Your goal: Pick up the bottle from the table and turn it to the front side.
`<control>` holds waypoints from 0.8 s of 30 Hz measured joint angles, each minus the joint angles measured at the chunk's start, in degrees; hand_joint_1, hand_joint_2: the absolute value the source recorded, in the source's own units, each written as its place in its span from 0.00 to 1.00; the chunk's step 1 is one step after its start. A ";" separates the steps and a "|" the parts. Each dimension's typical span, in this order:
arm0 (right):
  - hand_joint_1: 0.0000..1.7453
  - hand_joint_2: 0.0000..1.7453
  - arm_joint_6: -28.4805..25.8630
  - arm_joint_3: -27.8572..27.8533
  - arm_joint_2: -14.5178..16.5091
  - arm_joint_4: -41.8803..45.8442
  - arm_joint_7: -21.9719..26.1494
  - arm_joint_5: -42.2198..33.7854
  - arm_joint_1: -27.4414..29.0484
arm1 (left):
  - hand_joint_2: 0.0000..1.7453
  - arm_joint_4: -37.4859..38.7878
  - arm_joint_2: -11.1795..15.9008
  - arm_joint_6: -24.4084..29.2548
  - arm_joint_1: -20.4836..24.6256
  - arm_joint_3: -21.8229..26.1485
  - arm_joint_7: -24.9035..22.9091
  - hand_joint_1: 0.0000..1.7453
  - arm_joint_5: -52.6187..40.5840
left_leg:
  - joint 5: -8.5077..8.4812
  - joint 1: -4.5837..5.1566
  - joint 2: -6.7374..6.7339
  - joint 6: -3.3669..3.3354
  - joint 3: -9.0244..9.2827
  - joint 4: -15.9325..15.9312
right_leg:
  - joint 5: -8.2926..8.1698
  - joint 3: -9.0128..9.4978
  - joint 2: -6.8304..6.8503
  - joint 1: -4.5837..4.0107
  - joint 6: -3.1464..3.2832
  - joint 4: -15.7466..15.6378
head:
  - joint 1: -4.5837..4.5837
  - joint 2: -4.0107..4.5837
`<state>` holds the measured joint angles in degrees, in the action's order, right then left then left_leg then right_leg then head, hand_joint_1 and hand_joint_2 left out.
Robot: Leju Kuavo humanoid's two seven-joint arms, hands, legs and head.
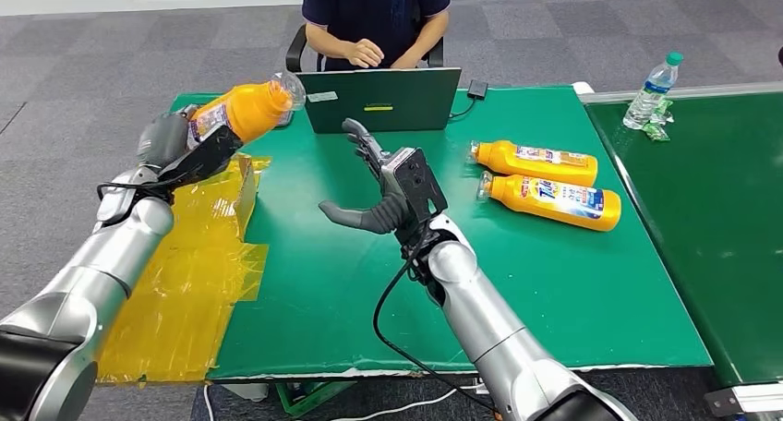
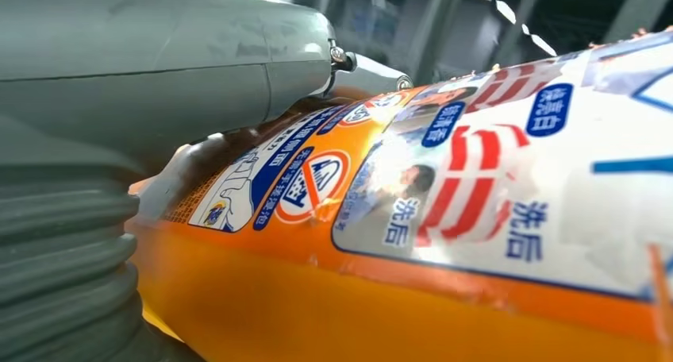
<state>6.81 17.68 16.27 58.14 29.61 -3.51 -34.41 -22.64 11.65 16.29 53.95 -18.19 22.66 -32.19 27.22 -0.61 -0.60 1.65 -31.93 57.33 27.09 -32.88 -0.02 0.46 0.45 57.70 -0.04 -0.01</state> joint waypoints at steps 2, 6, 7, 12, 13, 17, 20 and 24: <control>0.00 1.00 0.02 0.00 -0.16 -0.01 -0.04 -0.16 0.30 | 1.00 0.65 1.37 1.51 -0.01 -1.20 -2.17 1.00 -3.53 | 0.00 -0.05 0.00 0.01 -0.01 -0.01 | 0.00 0.00 0.00 -0.02 0.00 0.00 | 0.00 0.01; 0.00 1.00 0.44 -0.01 -0.54 -0.24 -0.01 -0.33 0.52 | 1.00 1.86 3.85 2.68 -0.30 -3.20 -4.54 1.00 -8.08 | -0.01 -0.07 0.00 0.02 -0.03 -0.02 | 0.00 -0.03 -0.02 -0.03 0.01 0.01 | 0.00 0.01; 0.00 1.00 0.51 0.00 -0.61 -0.32 0.01 -0.34 0.53 | 1.00 2.10 4.31 2.71 -0.43 -3.54 -4.62 1.00 -8.40 | -0.01 -0.07 0.00 0.02 -0.03 -0.02 | 0.00 -0.03 -0.02 -0.03 0.01 0.01 | 0.00 0.01; 0.00 1.00 0.56 0.01 -0.75 -0.50 0.03 -0.35 0.55 | 1.00 2.86 5.60 2.72 -0.86 -4.46 -4.82 1.00 -8.90 | -0.01 -0.06 0.03 0.02 -0.07 -0.01 | 0.00 -0.03 0.02 -0.03 0.01 0.01 | 0.00 0.01; 0.00 1.00 0.55 0.00 -0.76 -0.52 0.03 -0.35 0.55 | 1.00 2.97 5.72 2.72 -0.88 -4.54 -4.97 1.00 -9.08 | -0.01 -0.06 0.04 0.02 -0.08 -0.01 | 0.00 -0.03 0.02 -0.03 0.01 0.01 | 0.00 0.01; 0.00 1.00 0.55 0.01 -0.82 -0.73 0.10 -0.35 0.55 | 1.00 3.51 6.67 2.54 -1.07 -5.77 -7.03 1.00 -13.26 | -0.01 -0.05 0.02 0.02 -0.09 -0.01 | 0.00 -0.05 0.00 -0.02 0.01 0.01 | 0.00 0.01; 0.00 1.00 0.56 -0.01 -1.07 -0.83 0.14 -0.32 0.56 | 1.00 4.03 7.73 2.30 -1.52 -7.28 -8.83 1.00 -17.70 | -0.01 -0.06 0.02 0.02 -0.11 -0.01 | 0.00 -0.08 -0.01 -0.02 0.01 0.01 | 0.00 0.01; 0.00 1.00 0.70 -0.01 -1.60 -0.94 0.08 -0.11 1.04 | 1.00 4.85 9.69 -0.69 -2.40 -9.83 -9.20 1.00 -22.72 | -0.01 -0.07 -0.04 0.02 -0.11 -0.01 | 0.00 -0.12 -0.05 -0.03 0.01 0.01 | 0.00 0.00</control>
<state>7.52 17.67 14.67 57.20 29.69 -3.62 -33.37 -17.80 21.34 15.60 51.56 -28.02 13.46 -54.91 27.21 -0.69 -0.65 1.67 -32.04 57.32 27.09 -33.00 -0.07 0.43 0.45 57.71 -0.04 -0.01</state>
